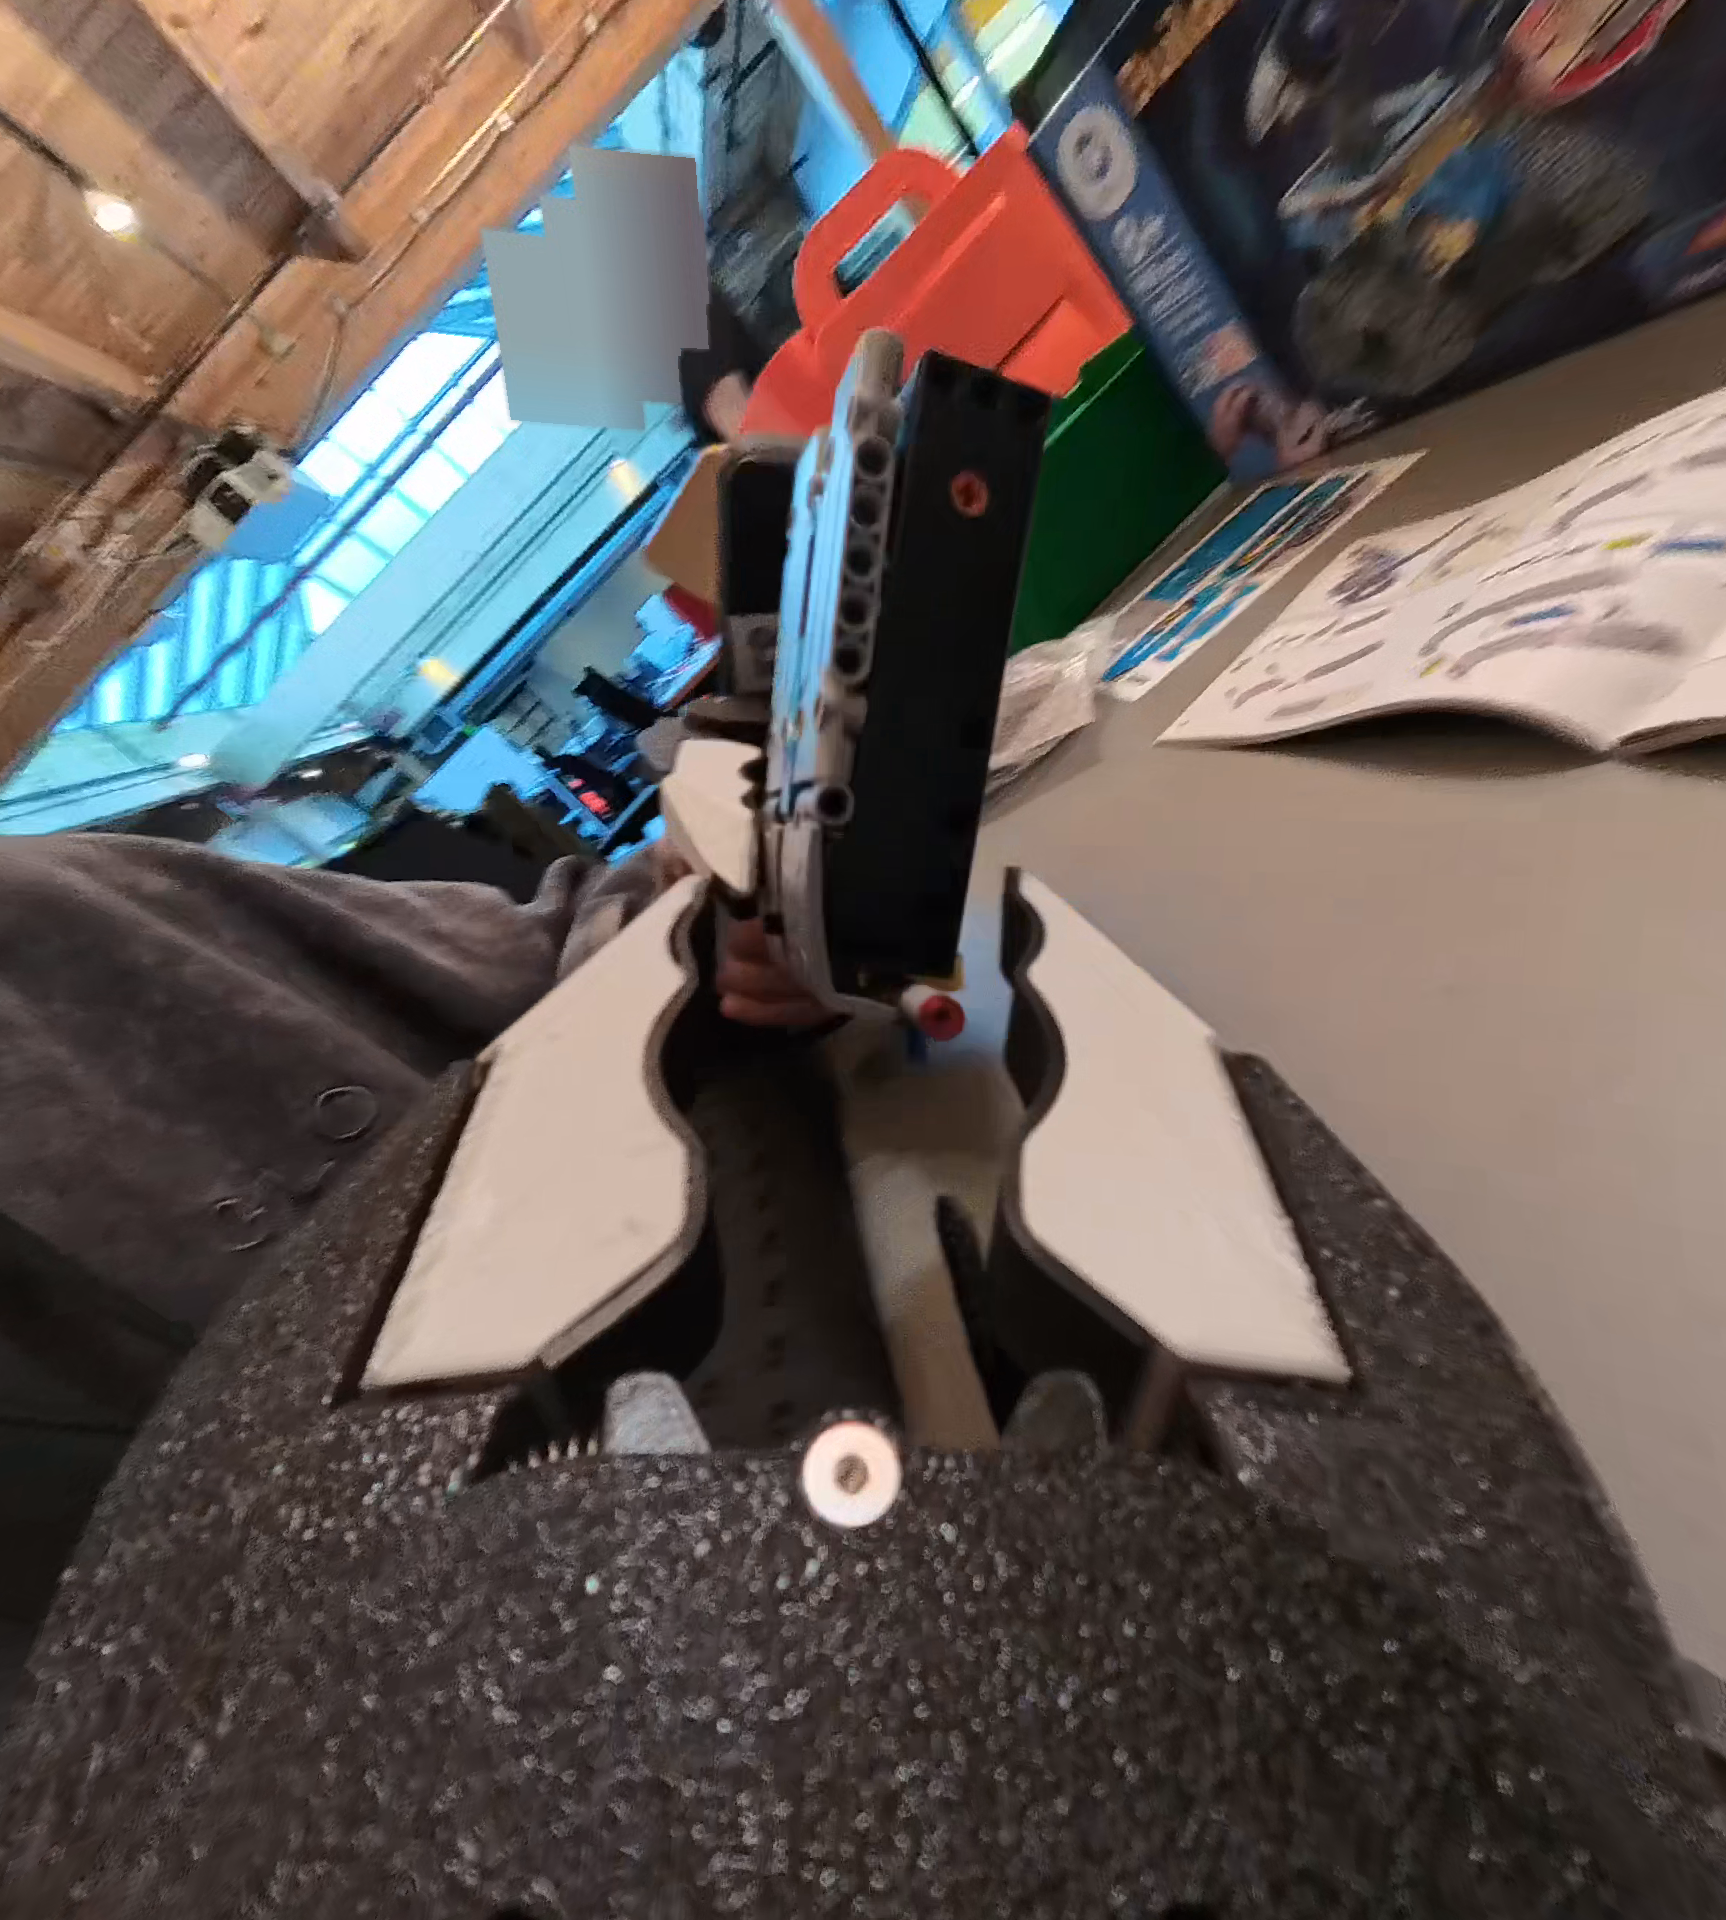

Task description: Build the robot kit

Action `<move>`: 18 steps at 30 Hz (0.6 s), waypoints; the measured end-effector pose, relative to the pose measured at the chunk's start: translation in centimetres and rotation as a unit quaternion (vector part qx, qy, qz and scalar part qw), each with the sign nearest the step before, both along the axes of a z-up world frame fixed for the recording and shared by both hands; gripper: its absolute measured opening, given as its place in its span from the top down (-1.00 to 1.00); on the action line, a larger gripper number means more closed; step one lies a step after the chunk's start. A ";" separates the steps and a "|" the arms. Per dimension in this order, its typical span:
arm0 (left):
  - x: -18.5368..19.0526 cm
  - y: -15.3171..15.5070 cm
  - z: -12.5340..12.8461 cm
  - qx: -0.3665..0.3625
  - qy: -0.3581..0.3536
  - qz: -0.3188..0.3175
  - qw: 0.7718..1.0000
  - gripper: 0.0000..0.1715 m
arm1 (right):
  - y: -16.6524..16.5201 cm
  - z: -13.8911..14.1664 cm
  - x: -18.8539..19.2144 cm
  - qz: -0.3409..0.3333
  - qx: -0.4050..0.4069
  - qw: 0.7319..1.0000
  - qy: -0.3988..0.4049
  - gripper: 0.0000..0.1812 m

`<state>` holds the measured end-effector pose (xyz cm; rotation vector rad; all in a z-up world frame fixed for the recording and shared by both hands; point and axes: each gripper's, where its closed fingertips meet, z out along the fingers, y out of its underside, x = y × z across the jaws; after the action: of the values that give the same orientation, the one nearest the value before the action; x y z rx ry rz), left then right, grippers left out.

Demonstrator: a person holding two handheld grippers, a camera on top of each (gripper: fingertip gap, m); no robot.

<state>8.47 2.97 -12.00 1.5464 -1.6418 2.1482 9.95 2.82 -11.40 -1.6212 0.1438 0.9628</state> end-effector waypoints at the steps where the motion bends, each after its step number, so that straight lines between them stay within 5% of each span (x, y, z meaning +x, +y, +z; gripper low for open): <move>1: 0.2 0.5 0.1 0.000 -0.002 0.017 1.000 0.60 | 0.0 -0.1 0.6 -0.024 0.002 0.999 -0.022 0.32; 5: 0.7 1.5 -0.2 -0.034 0.027 0.045 0.998 0.61 | 1.0 -1.0 0.3 -0.100 -0.001 0.971 -0.219 0.11; 9: 1.1 2.3 -0.6 -0.082 0.058 0.059 0.993 0.61 | 2.5 -2.6 0.9 -0.217 -0.071 0.882 -0.412 0.01; 14: 1.0 1.7 -0.5 -0.178 0.093 0.048 0.978 0.61 | 4.0 -2.4 -0.4 -0.255 -0.086 0.840 -0.470 0.03; 18: 0.7 1.6 -0.5 -0.222 0.112 0.027 0.968 0.61 | 4.1 -2.4 -0.7 -0.220 -0.073 0.853 -0.468 0.02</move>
<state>9.13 4.61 -12.46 1.6221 -0.9772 2.0806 9.22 6.90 -13.80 -1.9148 -0.0893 -0.2502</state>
